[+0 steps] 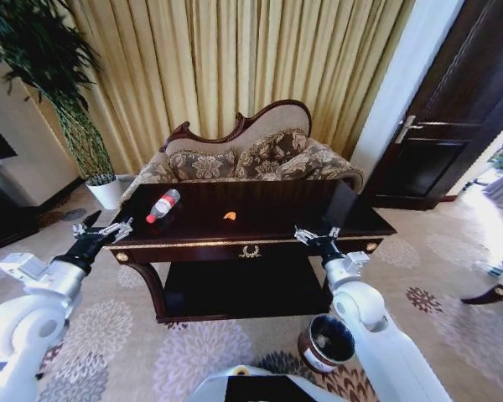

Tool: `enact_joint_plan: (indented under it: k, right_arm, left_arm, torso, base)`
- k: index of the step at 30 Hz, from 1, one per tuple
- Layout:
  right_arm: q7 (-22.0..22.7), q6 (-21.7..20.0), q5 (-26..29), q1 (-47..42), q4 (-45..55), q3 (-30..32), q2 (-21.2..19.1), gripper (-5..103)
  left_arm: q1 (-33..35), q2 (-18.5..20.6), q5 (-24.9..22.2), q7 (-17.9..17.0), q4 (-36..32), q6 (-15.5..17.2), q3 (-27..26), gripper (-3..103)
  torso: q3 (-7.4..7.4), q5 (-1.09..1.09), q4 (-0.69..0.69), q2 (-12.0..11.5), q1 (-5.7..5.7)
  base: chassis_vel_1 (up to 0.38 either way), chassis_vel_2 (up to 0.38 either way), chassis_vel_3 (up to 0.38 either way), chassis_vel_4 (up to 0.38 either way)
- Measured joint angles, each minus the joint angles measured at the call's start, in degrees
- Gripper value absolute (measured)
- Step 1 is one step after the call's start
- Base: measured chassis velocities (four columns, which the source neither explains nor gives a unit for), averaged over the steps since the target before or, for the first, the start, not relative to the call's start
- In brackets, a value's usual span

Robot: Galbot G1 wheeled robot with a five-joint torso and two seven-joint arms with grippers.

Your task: Move to the front of the table and place the trash on the table into the trash bin.

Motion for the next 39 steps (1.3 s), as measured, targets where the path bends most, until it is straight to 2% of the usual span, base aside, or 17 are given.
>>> enact_joint_plan:
  k: [8,10,11,18,19,21,23,27,32,36,39]
  right_arm:
    - [-0.7,0.5,0.0,0.0,0.3,-0.7,-0.9,100]
    - [-0.4,-3.0,2.2,0.1,2.7,-1.7,-1.8,100]
    - [0.1,-6.1,5.1,0.8,4.6,-2.6,-2.7,100]
    - [1.5,-9.2,10.2,5.7,4.2,-6.0,-6.4,100]
    - [3.1,-11.7,12.8,8.8,3.8,-7.9,-8.5,100]
    - [3.4,-12.8,14.0,9.9,3.7,-8.5,-9.3,100]
    - [3.8,-14.9,16.8,13.2,2.7,-11.4,-11.8,100]
    - [4.0,-15.3,18.4,15.9,1.1,-14.8,-13.8,100]
    - [3.9,-15.3,21.0,22.0,-2.6,-22.0,-16.4,100]
    - [3.9,-15.3,22.1,25.6,-4.0,-24.9,-16.7,100]
    - [5.5,-16.0,24.8,32.2,-6.2,-30.2,-16.2,100]
  left_arm:
    - [0.2,-0.3,0.1,0.1,-0.2,-0.1,-0.1,100]
    - [0.3,-0.6,0.1,0.1,-0.3,-0.1,-0.2,100]
    - [0.4,-0.9,0.2,0.1,-0.4,-0.1,-0.2,100]
    - [1.0,-1.8,0.6,0.1,-1.1,-0.1,-0.4,100]
    - [1.7,-2.5,0.7,0.1,-1.5,-0.1,-1.0,100]
    - [2.2,-2.9,0.7,0.1,-1.8,-0.1,-1.3,100]
    - [3.8,-4.3,1.5,0.7,-2.3,-0.3,-2.0,100]
    - [4.8,-5.5,2.1,1.1,-2.6,-0.6,-2.5,100]
    - [6.2,-7.4,2.2,1.1,-3.1,-0.6,-4.8,100]
    - [6.6,-8.1,1.8,1.1,-3.3,-0.6,-6.0,100]
    - [6.9,-9.3,1.5,1.1,-3.3,-0.6,-7.2,100]
  torso:
    - [0.0,0.0,0.0,0.0,0.0]
    - [0.01,0.0,0.0,0.0,0.04]
    - [0.01,0.0,-0.01,0.0,0.04]
    - [-0.02,0.0,0.0,0.0,-0.02]
    - [-0.02,0.0,0.01,0.0,-0.02]
    - [-0.02,0.0,0.01,0.0,-0.02]
    - [-0.01,-0.01,0.0,0.0,-0.01]
    - [0.0,0.0,0.0,0.0,0.0]
    - [-0.01,0.0,0.0,0.0,-0.01]
    - [0.0,0.0,0.0,0.0,0.0]
    - [0.0,0.0,0.0,0.0,0.0]
  base:
    - [-0.129,0.115,0.123,-0.132]
    - [-0.076,0.097,0.07,-0.047]
    - [0.0,0.0,0.0,0.0]
    - [0.0,0.0,0.0,0.0]
    - [0.0,0.0,0.0,0.0]
    - [0.0,0.0,0.0,0.0]
    - [0.0,0.0,0.0,0.0]
    - [0.0,0.0,0.0,0.0]
    - [0.0,0.0,0.0,0.0]
    - [0.0,0.0,0.0,0.0]
    - [0.0,0.0,0.0,0.0]
